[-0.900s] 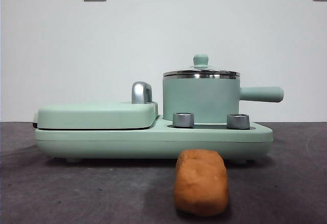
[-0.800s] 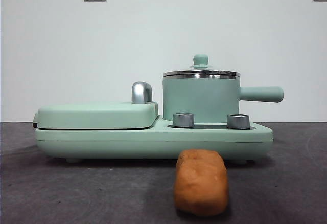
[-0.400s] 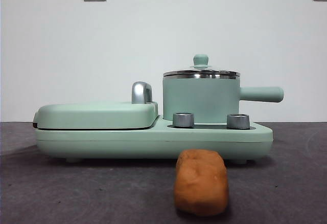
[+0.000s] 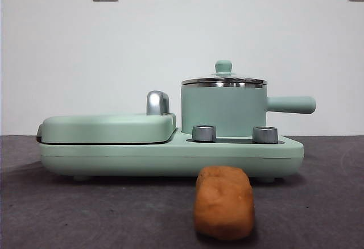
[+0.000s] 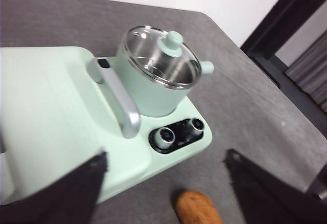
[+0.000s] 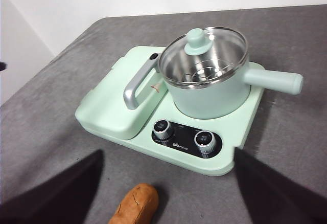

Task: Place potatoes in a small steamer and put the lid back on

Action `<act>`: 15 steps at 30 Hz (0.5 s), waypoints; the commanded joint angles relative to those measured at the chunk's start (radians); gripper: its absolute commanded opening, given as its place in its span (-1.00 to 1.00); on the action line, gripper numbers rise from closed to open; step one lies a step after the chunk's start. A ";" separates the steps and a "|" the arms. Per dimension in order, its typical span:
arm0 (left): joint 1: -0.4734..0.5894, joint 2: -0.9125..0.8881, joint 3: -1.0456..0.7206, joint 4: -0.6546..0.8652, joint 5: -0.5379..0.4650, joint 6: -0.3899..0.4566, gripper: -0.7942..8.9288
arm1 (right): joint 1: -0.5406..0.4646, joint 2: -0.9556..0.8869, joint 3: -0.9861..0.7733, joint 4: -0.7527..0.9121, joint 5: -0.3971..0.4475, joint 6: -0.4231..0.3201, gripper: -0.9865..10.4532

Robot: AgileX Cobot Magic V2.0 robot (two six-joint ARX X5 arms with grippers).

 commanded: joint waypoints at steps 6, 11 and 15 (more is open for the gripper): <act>-0.093 0.088 0.060 0.014 0.003 0.015 0.15 | -0.001 0.007 0.018 -0.010 -0.005 -0.013 -0.01; -0.157 0.172 0.121 0.014 0.003 0.015 0.15 | -0.001 0.007 0.018 -0.009 -0.013 -0.012 -0.01; -0.207 0.264 0.190 0.011 0.002 0.026 0.15 | -0.001 0.007 0.018 -0.009 -0.013 -0.012 -0.01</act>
